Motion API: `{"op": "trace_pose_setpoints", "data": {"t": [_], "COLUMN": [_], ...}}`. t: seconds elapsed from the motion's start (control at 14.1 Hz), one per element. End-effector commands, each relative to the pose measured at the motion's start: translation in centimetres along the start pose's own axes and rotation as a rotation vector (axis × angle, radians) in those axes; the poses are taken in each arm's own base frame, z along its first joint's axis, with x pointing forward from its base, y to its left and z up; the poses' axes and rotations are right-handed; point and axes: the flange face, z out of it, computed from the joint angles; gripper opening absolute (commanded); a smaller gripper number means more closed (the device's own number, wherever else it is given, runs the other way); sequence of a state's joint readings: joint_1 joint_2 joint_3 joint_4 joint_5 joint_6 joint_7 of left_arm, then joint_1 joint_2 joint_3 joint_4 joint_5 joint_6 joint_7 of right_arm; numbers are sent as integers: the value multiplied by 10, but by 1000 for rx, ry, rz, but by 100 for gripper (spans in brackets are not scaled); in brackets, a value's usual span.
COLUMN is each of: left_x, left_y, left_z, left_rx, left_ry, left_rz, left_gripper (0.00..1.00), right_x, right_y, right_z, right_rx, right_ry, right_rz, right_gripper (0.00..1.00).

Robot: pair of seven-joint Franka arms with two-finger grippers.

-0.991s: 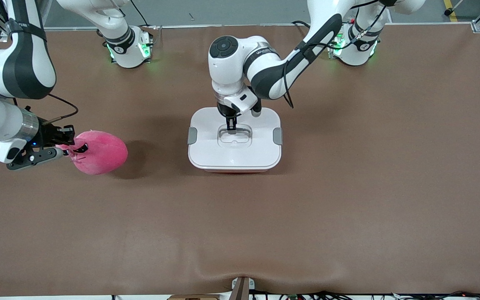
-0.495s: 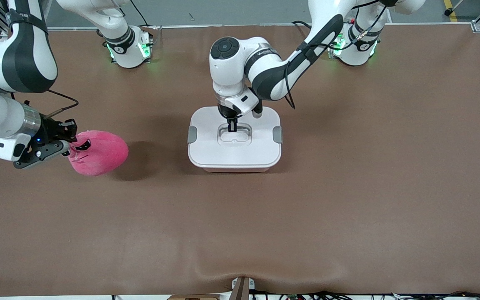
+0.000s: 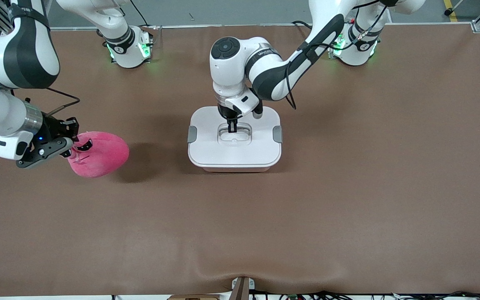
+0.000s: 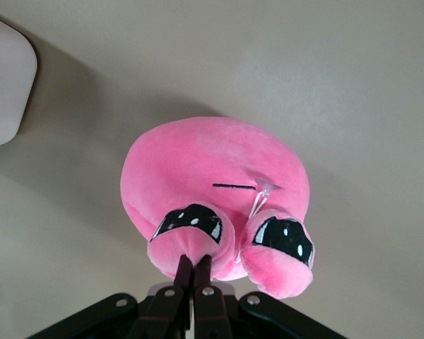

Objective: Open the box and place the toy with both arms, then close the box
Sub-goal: 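Lift the lid off with the left gripper while the right gripper lifts the plush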

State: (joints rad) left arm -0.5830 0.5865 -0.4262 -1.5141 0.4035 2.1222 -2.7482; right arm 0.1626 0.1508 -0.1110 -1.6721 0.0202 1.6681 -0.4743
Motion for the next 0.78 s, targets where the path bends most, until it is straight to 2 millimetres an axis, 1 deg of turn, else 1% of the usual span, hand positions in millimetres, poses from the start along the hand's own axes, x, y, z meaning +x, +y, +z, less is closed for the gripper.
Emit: {"op": "trace_pose_setpoints", "data": {"t": [0.0, 0.14, 0.28, 0.42, 0.57, 0.64, 0.71], "left_x": [-4, 1, 4, 8, 16, 19, 28], "left_y": [-2, 4, 7, 11, 17, 15, 22], "left_z": [-17, -31, -40, -48, -62, -70, -82], "left_rx": [-38, -49, -54, -60, -67, -48, -38], "left_ry": [-8, -11, -9, -6, 8, 16, 19], "left_rz": [-76, -68, -49, -51, -32, -23, -19], "left_gripper": [0, 0, 0, 0, 0, 0, 0], "right_x": [-2, 0, -1, -2, 1, 4, 7], "right_y": [-3, -1, 4, 4, -1, -7, -14], "right_z": [-17, -19, -24, -25, -25, -25, -25], "right_rx": [0, -6, -12, -15, -16, -11, 14], "right_ry": [19, 28, 43, 43, 42, 45, 58], "right_rz": [-32, -77, -123, -131, -143, -154, -173], "right_gripper": [0, 0, 0, 0, 0, 0, 0]}}
